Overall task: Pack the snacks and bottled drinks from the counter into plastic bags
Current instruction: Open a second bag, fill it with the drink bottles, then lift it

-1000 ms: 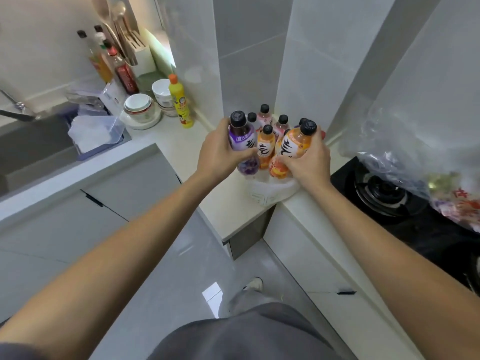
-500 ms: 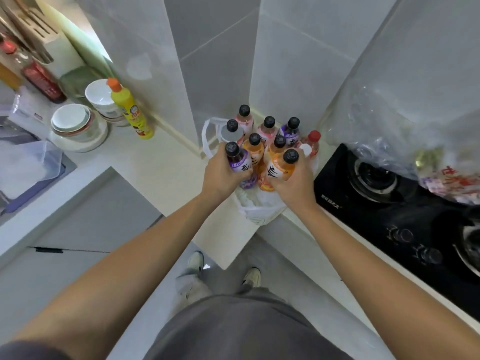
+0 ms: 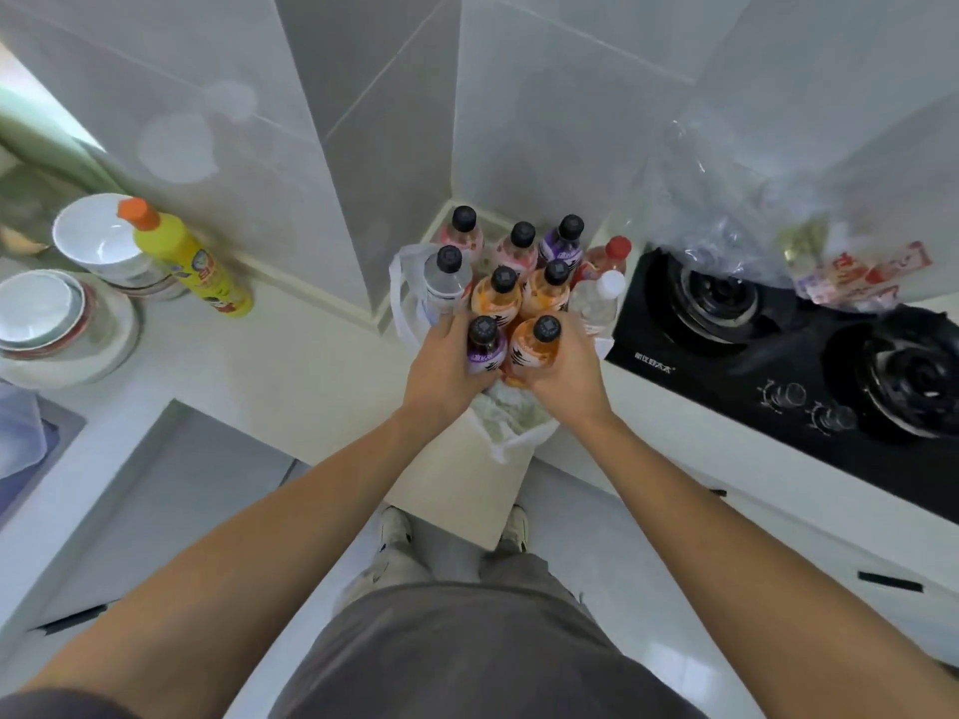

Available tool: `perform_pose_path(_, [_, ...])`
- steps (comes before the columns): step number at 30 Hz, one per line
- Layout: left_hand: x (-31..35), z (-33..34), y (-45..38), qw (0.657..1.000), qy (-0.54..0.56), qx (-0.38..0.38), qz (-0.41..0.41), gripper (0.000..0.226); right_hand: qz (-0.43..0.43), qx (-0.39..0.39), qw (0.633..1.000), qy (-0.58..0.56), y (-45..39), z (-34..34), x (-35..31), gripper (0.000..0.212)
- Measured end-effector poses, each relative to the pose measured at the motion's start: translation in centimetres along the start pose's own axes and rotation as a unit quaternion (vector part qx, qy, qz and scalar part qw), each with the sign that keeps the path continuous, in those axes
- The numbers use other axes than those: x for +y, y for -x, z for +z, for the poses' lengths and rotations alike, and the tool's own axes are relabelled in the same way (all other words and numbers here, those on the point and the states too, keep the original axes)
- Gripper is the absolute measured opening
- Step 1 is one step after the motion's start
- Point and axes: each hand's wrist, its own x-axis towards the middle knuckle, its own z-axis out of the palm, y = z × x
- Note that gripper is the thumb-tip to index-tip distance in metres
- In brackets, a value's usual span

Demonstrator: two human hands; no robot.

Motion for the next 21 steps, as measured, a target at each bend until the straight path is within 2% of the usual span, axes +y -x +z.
perform_pose_path(4, [-0.4,-0.2,0.0,0.999,-0.006,-0.028,0.025,0.076,0.025,-0.008,0.999,0.033,0.3,-0.1,0.4,0.07])
perform_pose_path(7, [-0.5,-0.1,0.1,0.998,0.002,-0.049,0.026,0.082,0.031,-0.003,0.999,0.029,0.5,-0.3,0.6,0.076])
perform_pose_path(9, [-0.7,0.1,0.3,0.998,0.006,-0.052,0.019,0.085,0.043,0.002,0.999,0.017,0.5,-0.4,0.8,0.076])
perform_pose_path(15, [-0.6,-0.2,1.3,0.998,-0.011,-0.055,-0.004,0.071,0.07,-0.022,0.997,0.028,1.3,-1.0,1.9,0.076])
perform_pose_path(18, [-1.3,-0.8,3.2,0.994,-0.105,-0.034,-0.001,0.058,0.033,-0.036,0.996,0.077,3.0,-2.1,3.0,0.059])
perform_pose_path(20, [-2.1,-1.1,4.8,0.982,-0.179,-0.029,0.057,0.046,-0.018,-0.068,0.989,0.129,4.4,-3.0,4.0,0.041])
perform_pose_path(21, [-2.7,-1.2,5.4,0.972,-0.211,-0.049,0.095,0.044,-0.055,-0.092,0.983,0.148,4.9,-3.3,4.5,0.036])
